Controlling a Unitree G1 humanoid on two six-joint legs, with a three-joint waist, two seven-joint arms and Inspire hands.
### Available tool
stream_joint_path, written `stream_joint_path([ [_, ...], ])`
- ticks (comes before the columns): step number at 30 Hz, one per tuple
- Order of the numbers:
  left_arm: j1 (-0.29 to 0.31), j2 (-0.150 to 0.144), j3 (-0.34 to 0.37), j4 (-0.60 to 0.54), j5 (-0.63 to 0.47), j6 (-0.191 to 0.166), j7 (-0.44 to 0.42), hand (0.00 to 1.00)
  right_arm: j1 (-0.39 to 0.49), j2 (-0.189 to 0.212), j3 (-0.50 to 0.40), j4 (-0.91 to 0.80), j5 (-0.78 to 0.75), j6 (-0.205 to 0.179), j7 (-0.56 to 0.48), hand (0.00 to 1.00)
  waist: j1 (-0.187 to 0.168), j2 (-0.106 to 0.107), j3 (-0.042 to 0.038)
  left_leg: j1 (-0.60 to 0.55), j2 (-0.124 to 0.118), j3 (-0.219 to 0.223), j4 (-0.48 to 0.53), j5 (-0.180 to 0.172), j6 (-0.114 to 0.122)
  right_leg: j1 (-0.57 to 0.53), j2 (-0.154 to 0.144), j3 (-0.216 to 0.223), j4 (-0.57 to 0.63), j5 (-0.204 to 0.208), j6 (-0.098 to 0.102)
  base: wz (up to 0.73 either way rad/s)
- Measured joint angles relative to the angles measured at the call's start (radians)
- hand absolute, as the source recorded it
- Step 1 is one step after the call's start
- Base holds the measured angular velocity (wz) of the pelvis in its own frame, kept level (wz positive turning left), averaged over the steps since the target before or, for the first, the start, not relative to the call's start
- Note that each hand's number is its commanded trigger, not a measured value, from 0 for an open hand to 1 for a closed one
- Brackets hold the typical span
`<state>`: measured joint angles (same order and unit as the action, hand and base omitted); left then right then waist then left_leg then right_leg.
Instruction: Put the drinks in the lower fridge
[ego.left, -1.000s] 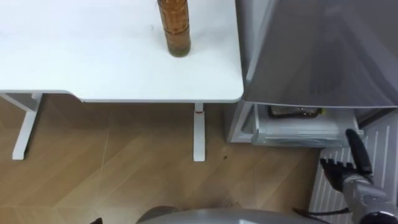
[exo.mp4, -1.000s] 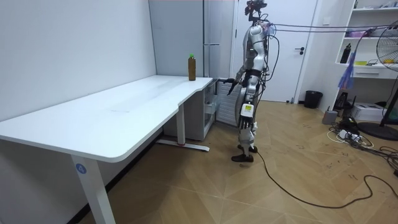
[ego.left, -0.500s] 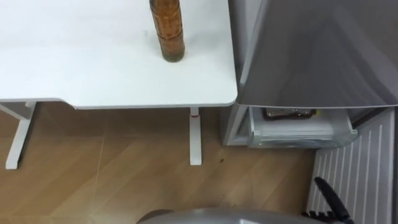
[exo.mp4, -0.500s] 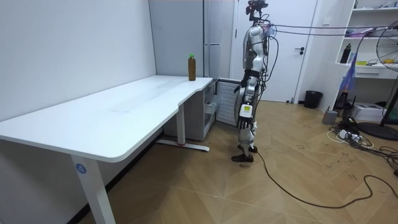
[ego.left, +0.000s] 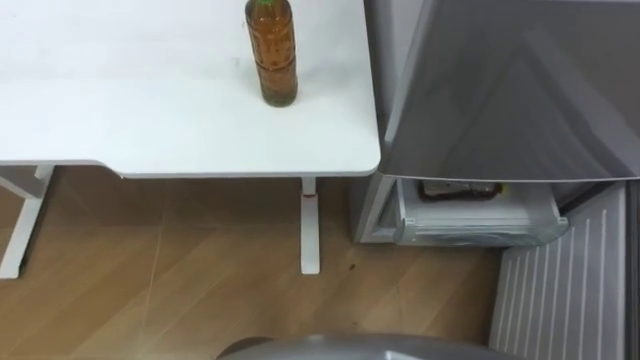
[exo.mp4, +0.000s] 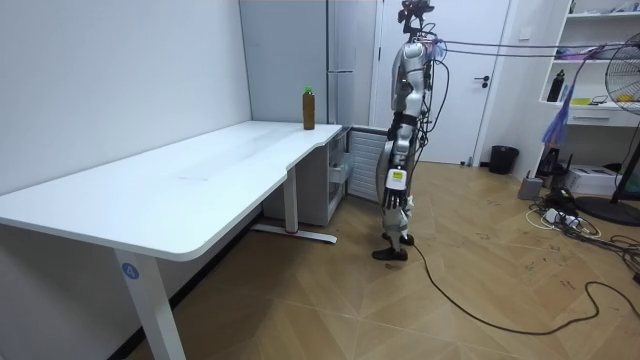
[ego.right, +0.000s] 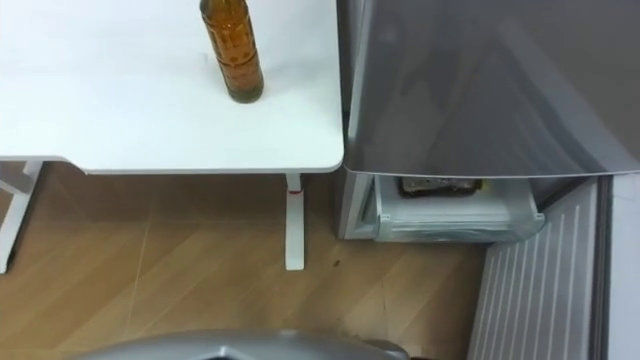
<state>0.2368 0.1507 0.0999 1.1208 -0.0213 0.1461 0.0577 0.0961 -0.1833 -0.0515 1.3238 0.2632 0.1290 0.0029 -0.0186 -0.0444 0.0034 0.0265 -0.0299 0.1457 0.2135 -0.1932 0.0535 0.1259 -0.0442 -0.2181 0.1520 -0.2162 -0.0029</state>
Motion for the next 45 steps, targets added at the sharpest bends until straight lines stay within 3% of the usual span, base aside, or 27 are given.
stream_joint_path([
  [4, -0.031, 0.000, -0.008, -0.001, 0.035, 0.001, 0.001, 0.00, -0.015, -0.001, 0.075, -0.009, -0.131, -0.009, -0.005, 0.00, 0.012, 0.006, 0.0009, 0.000, 0.001, 0.006, -0.011, 0.001, -0.001, -0.009, -0.002, 0.006, -0.001, 0.000, 0.000, -0.05],
  [7, -0.056, -0.005, -0.007, -0.003, 0.033, -0.002, 0.008, 0.00, -0.022, 0.001, 0.080, -0.012, -0.155, -0.017, -0.014, 0.00, 0.025, 0.012, -0.0004, 0.000, 0.000, 0.010, -0.014, 0.001, -0.001, -0.010, -0.002, 0.010, 0.000, 0.000, 0.000, -0.04],
  [12, -0.085, -0.006, -0.008, -0.004, 0.033, -0.010, 0.017, 0.00, -0.019, 0.003, 0.069, -0.038, -0.200, -0.043, -0.019, 0.00, 0.014, 0.016, -0.0021, 0.006, -0.001, 0.008, -0.027, 0.001, -0.001, -0.008, 0.002, 0.019, 0.002, 0.001, 0.001, 0.00],
  [19, -0.087, -0.008, -0.006, -0.011, 0.024, -0.027, 0.031, 0.00, -0.015, 0.003, 0.070, -0.038, -0.228, -0.043, -0.038, 0.00, 0.000, 0.017, -0.0016, 0.019, -0.002, 0.007, -0.037, 0.000, -0.002, 0.003, 0.005, 0.024, 0.001, 0.001, 0.001, 0.00],
  [21, -0.090, -0.009, -0.005, -0.010, 0.004, -0.038, 0.055, 0.00, -0.015, 0.005, 0.073, -0.037, -0.220, -0.044, -0.038, 0.00, 0.000, 0.018, -0.0030, 0.020, -0.002, 0.007, -0.035, 0.000, -0.002, 0.004, 0.005, 0.023, 0.001, 0.001, 0.001, 0.00],
  [25, -0.091, -0.018, 0.002, -0.008, -0.093, -0.070, 0.120, 0.00, -0.015, 0.005, 0.089, -0.035, -0.202, -0.050, -0.036, 0.00, 0.003, 0.020, 0.0019, 0.024, -0.002, 0.006, -0.032, 0.000, -0.002, 0.011, 0.004, 0.019, 0.003, 0.001, 0.001, 0.00],
  [28, -0.089, -0.021, 0.076, -0.020, -0.143, -0.086, 0.174, 0.00, -0.013, 0.006, 0.082, -0.029, -0.213, -0.050, -0.035, 0.00, 0.003, 0.017, 0.0048, 0.037, -0.002, 0.001, -0.032, -0.001, -0.003, 0.025, 0.006, 0.016, 0.000, 0.001, 0.001, 0.00],
  [29, -0.083, -0.022, 0.133, -0.058, -0.180, -0.085, 0.208, 0.00, -0.010, 0.006, 0.066, -0.032, -0.214, -0.051, -0.037, 0.00, 0.007, 0.025, 0.0002, 0.042, -0.001, 0.001, -0.031, -0.001, -0.003, 0.027, 0.006, 0.017, 0.001, 0.001, 0.001, 0.00],
  [31, -0.076, -0.023, 0.187, -0.160, -0.266, -0.091, 0.273, 0.00, 0.002, 0.006, 0.065, -0.037, -0.212, -0.051, -0.042, 0.00, 0.029, 0.017, 0.0037, 0.048, 0.001, 0.006, -0.032, -0.001, -0.004, 0.031, 0.004, 0.022, 0.003, 0.001, 0.001, -0.07],
  [34, -0.077, -0.023, 0.223, -0.306, -0.340, -0.148, 0.382, 0.00, 0.001, 0.003, 0.053, -0.051, -0.217, -0.062, -0.046, 0.00, 0.057, 0.015, 0.0044, 0.049, 0.000, 0.006, -0.031, -0.001, -0.004, 0.032, 0.007, 0.027, 0.003, 0.002, 0.000, -0.02],
  [39, -0.075, -0.028, 0.271, -0.565, -0.336, -0.212, 0.546, 0.00, 0.015, 0.019, 0.019, -0.088, -0.247, -0.109, -0.046, 0.00, 0.063, 0.016, 0.0005, 0.044, -0.001, 0.002, -0.026, -0.002, -0.003, 0.031, 0.008, 0.025, 0.002, 0.003, 0.000, 0.02],
  [41, -0.072, -0.029, 0.268, -0.673, -0.305, -0.242, 0.620, 0.00, 0.023, 0.019, 0.018, -0.088, -0.247, -0.119, -0.046, 0.00, 0.063, 0.024, -0.0071, 0.046, -0.001, -0.002, -0.027, -0.002, -0.003, 0.033, 0.008, 0.026, 0.001, 0.004, 0.000, 0.00],
  [45, -0.067, -0.032, 0.266, -0.851, -0.273, -0.266, 0.705, 0.00, 0.034, 0.020, 0.021, -0.095, -0.246, -0.123, -0.043, 0.00, 0.066, 0.029, -0.0101, 0.048, -0.001, -0.002, -0.029, -0.002, -0.003, 0.033, 0.010, 0.026, 0.001, 0.004, 0.000, 0.00],
])
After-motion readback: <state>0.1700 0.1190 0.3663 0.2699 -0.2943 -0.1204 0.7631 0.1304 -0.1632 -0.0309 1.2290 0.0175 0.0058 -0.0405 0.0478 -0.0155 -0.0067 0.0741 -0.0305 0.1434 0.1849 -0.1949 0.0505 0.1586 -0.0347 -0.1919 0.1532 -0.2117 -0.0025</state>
